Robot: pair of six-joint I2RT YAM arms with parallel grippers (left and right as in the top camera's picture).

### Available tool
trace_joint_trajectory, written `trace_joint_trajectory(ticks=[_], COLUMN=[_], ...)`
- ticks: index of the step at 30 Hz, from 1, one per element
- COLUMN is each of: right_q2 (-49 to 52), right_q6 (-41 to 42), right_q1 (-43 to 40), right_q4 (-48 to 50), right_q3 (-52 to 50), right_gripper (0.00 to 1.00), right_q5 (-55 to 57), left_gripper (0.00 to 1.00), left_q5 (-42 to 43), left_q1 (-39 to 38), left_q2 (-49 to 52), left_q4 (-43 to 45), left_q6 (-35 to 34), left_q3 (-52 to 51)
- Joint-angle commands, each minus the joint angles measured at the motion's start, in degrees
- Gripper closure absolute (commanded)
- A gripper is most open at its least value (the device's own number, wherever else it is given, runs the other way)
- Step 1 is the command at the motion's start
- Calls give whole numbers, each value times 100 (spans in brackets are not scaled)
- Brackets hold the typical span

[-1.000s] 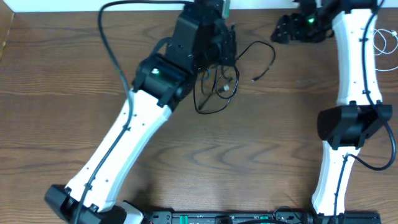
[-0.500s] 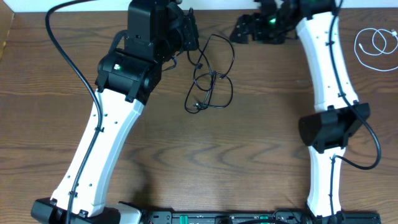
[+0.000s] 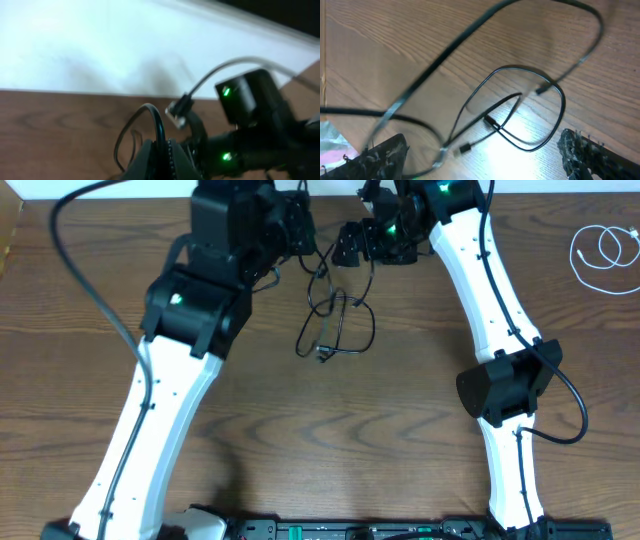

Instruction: Untangle cables

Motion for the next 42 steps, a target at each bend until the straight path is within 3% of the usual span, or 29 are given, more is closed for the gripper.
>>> trace_joint_trajectory(ticks=[1, 8, 14, 20, 21, 24, 26, 29, 32, 35, 36, 38, 39, 42], right_q2=[70, 70, 70, 181, 221, 378, 463, 564, 734, 822, 837, 831, 800, 595], right_q6=[-181, -173, -39, -247, -396, -1893, -3449, -4295, -4398, -4393, -4369, -4159, -3919, -3611], right_q1=[13, 260, 393, 422, 433, 566, 710, 883, 1023, 1088, 1102, 1097, 1054, 824], right_q4=[37, 361, 1440, 1147, 1062, 531, 28, -186, 7, 197, 269, 358, 426, 444], right_q3=[-11, -11, -11, -11, -11, -13, -13, -13, -13, -13, -13, -9, -4, 0], right_gripper=[7, 9, 12, 14, 15, 23, 24, 22, 24, 45, 71, 92, 99, 99], right_q5=[22, -105, -503, -485, -492, -553, -713, -636, -579, -575, -573, -474, -304, -286], left_gripper=[92, 92, 93, 92, 93, 92, 93, 93, 93, 93, 93, 93, 93, 93], left_q5=[-758, -918, -922, -929, -966, -1027, -1025, -1021, -1025, -1025, -1025, -1027, -1025, -1025], left_q1=[17, 17, 20, 20, 17, 20, 17, 17, 17, 17, 17, 17, 17, 17], left_q2=[-358, -398, -398, -398, -398, -398, -398, -398, -398, -398, -398, -398, -398, -389], left_q4=[170, 656, 511, 435, 435, 435, 435, 382, 282, 173, 103, 13, -105, -391], left_q6=[98, 96, 98, 98, 98, 98, 98, 92, 4, 9, 9, 9, 7, 7], left_q3=[42, 42, 42, 42, 42, 42, 42, 42, 42, 42, 39, 39, 39, 39])
